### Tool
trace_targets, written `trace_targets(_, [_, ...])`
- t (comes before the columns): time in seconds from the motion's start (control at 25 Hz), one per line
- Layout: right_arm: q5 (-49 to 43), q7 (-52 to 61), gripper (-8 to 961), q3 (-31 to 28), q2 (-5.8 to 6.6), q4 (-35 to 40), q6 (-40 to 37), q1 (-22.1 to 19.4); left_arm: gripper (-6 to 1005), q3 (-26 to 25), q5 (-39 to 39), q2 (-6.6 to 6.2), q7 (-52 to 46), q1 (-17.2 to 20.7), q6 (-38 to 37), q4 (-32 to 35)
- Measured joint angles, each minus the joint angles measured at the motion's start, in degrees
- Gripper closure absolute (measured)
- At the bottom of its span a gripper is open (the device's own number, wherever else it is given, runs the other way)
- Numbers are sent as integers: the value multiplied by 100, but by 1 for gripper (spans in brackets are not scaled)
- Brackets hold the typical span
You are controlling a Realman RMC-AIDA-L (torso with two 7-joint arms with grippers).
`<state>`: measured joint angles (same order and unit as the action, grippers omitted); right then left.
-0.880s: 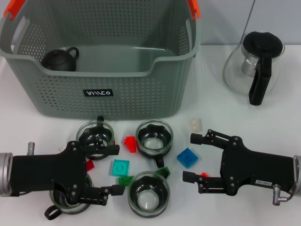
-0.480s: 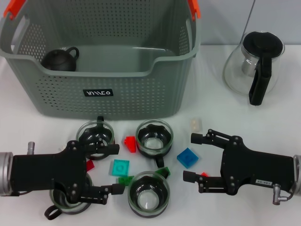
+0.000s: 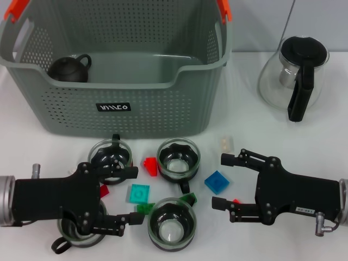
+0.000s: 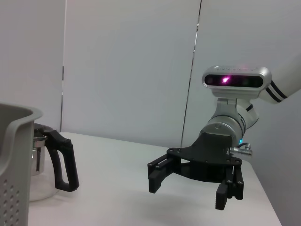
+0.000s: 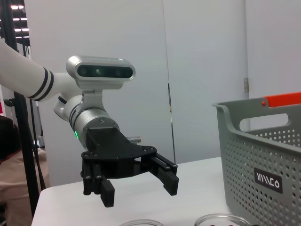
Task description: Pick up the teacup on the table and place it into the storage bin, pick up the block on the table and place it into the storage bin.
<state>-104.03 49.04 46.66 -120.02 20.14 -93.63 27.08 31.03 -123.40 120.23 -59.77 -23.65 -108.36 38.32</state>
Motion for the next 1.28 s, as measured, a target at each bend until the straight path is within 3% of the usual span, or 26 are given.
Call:
trace_targets(0.24, [-3, 61, 26, 9, 8, 14, 3, -2, 143, -10, 0, 0, -5, 20, -17, 0])
trace_targets(0.36, [-81, 651, 26, 122, 56, 239, -40, 18, 143, -108, 0, 0, -93, 55, -21, 28])
trace_targets(0.48, [-479, 2058, 26, 281, 78, 1171, -376, 60, 143, -403, 1, -37, -168, 120, -8, 65])
trace_targets(0.64, [-1233, 3939, 25, 587, -16, 3047, -1086, 196, 144, -762, 1, -85, -173, 217, -49, 84])
trace_targets(0.76, [-1764, 5096, 25, 817, 16, 4149, -1464, 605, 144, -888, 1, -87, -176, 313, -60, 125])
trace_targets(0.8, [-2318, 5745, 25, 852, 40, 4556, -1643, 1029, 144, -907, 1, -86, -177, 342, -53, 133])
trace_targets(0.84, [-2318, 5745, 25, 852, 40, 4556, -1643, 1029, 144, -917, 0, -86, -177, 368, -36, 137])
trace_targets(1.08, [-3936, 6366, 25, 1099, -66, 4663, -1754, 2289, 145, -1193, -220, -95, -205, 479, -4, 201])
trace_targets(1.28, [-4036, 6697, 25, 2046, -105, 4561, -1308, 2594, 145, -1270, -368, -69, -204, 543, -29, 189])
